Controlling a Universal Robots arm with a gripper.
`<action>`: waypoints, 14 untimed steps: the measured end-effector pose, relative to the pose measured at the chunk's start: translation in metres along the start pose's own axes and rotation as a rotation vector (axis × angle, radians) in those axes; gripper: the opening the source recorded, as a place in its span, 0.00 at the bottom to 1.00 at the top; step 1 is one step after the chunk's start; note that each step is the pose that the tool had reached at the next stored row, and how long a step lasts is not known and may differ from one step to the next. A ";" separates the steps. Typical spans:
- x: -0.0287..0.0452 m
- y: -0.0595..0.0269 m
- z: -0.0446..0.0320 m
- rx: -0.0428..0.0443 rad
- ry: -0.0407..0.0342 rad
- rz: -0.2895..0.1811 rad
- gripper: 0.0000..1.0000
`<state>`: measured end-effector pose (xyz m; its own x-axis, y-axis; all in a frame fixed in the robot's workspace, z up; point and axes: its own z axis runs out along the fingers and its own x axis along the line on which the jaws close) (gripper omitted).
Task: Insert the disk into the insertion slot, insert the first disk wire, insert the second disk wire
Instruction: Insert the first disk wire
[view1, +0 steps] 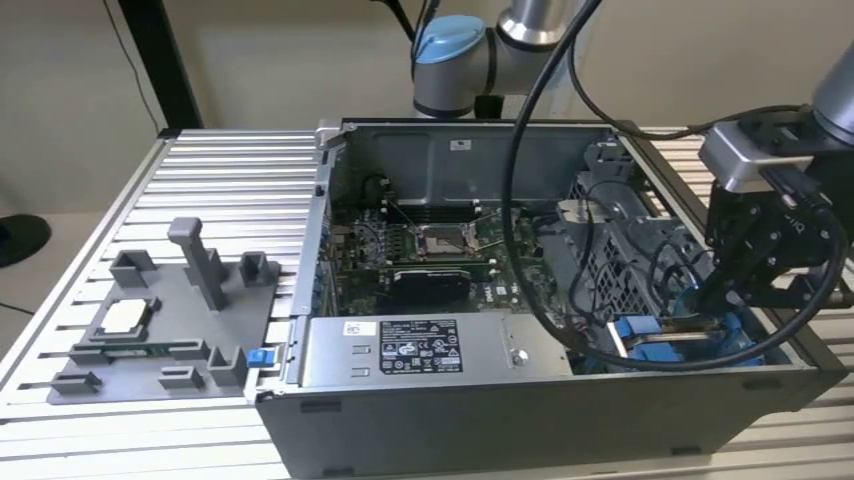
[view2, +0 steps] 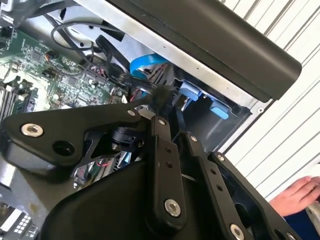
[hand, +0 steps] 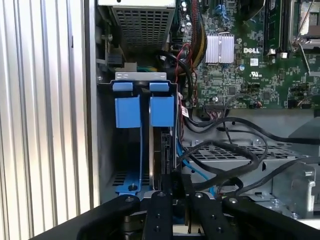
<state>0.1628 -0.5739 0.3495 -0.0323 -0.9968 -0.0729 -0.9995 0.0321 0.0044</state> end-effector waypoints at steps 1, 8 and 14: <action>0.0027 -0.0001 0.0001 -0.0013 -0.0027 0.000 0.00; 0.0069 -0.0005 0.0024 -0.0300 -0.0135 0.006 0.00; 0.0068 -0.0115 0.0055 -0.0520 -0.0268 0.008 0.00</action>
<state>0.1741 -0.5807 0.3434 -0.0408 -0.9942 -0.0994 -0.9978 0.0353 0.0568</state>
